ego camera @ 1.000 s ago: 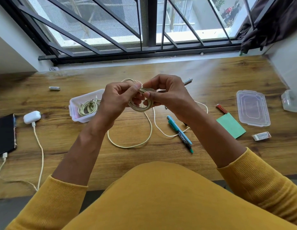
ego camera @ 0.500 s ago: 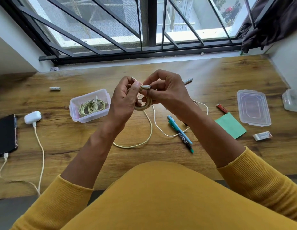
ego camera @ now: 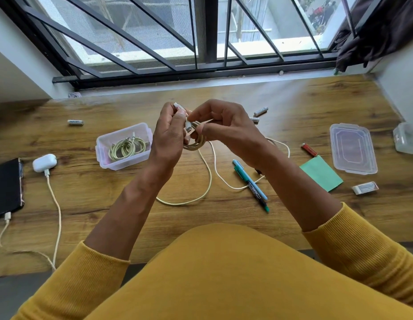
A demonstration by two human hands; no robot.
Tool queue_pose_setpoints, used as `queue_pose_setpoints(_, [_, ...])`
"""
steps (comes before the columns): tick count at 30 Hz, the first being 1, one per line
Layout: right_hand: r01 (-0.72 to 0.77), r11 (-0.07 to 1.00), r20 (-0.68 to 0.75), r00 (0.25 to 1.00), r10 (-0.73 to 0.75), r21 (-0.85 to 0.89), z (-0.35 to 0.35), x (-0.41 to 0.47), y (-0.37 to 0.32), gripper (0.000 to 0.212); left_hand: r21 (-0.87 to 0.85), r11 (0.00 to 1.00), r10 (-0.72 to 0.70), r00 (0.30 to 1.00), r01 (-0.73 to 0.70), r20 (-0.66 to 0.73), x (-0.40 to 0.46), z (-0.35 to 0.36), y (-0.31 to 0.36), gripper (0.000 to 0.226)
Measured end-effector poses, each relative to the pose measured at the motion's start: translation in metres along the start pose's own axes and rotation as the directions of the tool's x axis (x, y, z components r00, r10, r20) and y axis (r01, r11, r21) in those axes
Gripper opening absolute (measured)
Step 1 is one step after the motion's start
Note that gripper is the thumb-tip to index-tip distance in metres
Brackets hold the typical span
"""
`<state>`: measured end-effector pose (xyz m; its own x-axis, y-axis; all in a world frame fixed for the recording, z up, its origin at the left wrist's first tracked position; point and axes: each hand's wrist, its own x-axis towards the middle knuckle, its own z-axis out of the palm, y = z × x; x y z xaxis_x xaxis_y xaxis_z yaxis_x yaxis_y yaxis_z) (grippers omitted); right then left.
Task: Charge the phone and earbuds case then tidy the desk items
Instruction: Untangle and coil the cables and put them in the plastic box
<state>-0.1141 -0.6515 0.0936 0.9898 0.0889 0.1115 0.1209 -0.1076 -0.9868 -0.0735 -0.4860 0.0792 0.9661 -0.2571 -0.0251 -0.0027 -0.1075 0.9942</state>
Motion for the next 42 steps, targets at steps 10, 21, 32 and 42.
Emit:
queue_pose_setpoints(10, [-0.094, 0.993, -0.181, 0.98, 0.079, -0.078, 0.013, 0.003, 0.01, 0.027, -0.084, 0.996, -0.021, 0.997, 0.027, 0.076, -0.005, 0.005, 0.008, 0.022])
queue_pose_setpoints(21, [-0.104, 0.977, -0.299, 0.953, 0.044, -0.187, 0.019, 0.002, 0.009, 0.025, -0.166, 0.984, 0.076, 0.993, -0.061, 0.088, -0.011, 0.008, 0.021, 0.014])
queue_pose_setpoints(32, [-0.187, 0.949, -0.075, 0.974, 0.212, 0.254, 0.002, -0.004, 0.0, 0.028, 0.091, 0.971, 0.217, 0.974, -0.223, 0.07, -0.013, 0.0, 0.002, 0.017])
queue_pose_setpoints(42, [-0.199, 0.926, -0.148, 0.955, 0.257, 0.321, 0.0, -0.005, 0.003, 0.021, -0.192, 0.979, -0.043, 0.99, 0.068, 0.132, -0.008, -0.005, 0.005, 0.022])
